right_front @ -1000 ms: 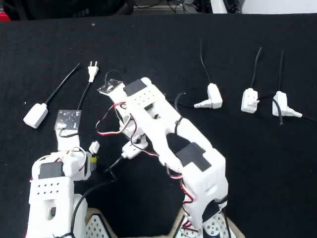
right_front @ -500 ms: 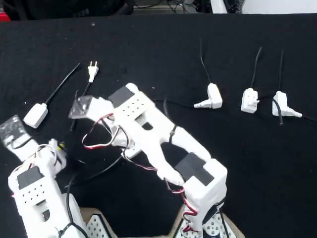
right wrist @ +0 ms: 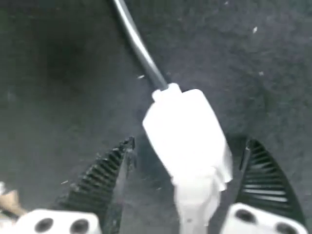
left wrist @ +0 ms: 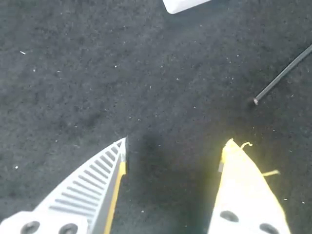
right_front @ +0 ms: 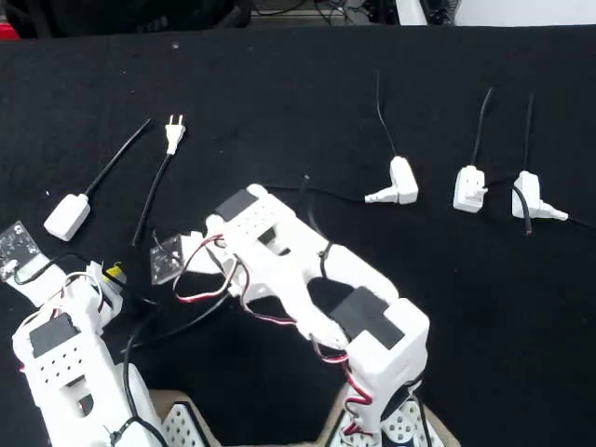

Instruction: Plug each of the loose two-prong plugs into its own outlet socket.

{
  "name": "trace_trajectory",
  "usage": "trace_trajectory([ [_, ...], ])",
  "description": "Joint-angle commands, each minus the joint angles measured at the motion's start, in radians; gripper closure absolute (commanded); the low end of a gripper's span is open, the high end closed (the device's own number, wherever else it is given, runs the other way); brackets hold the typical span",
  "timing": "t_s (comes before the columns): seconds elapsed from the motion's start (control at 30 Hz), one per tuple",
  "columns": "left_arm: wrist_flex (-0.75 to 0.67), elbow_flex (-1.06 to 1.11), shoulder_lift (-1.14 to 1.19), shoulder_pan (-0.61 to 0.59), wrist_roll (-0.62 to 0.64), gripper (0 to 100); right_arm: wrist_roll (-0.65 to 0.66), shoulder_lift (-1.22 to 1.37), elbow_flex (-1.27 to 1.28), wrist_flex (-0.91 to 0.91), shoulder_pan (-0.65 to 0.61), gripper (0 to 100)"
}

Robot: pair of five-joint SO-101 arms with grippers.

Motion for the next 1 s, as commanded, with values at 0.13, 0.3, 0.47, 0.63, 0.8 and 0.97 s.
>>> trace_trajectory([
  [0.13,-0.014,-0.027,-0.015,-0.005,0.005,69,0.041,-0.051,0.07,-0.124,0.044,78.9],
  [0.3,-0.015,-0.027,-0.015,-0.005,0.005,69,-0.02,-0.062,0.074,-0.103,0.106,95.5],
  [0.47,-0.015,-0.027,-0.015,-0.005,0.005,69,-0.203,-0.16,0.053,0.009,0.235,98.8],
  [0.63,-0.015,-0.025,-0.015,-0.004,0.005,69,-0.575,-0.262,0.035,0.014,0.443,98.7],
  [0.8,-0.017,-0.025,-0.015,-0.004,0.005,69,-0.839,-0.188,-0.151,0.017,0.591,98.5],
  [0.97,-0.017,-0.025,-0.015,-0.004,0.005,69,-0.919,0.019,-0.406,0.028,0.612,98.6],
])
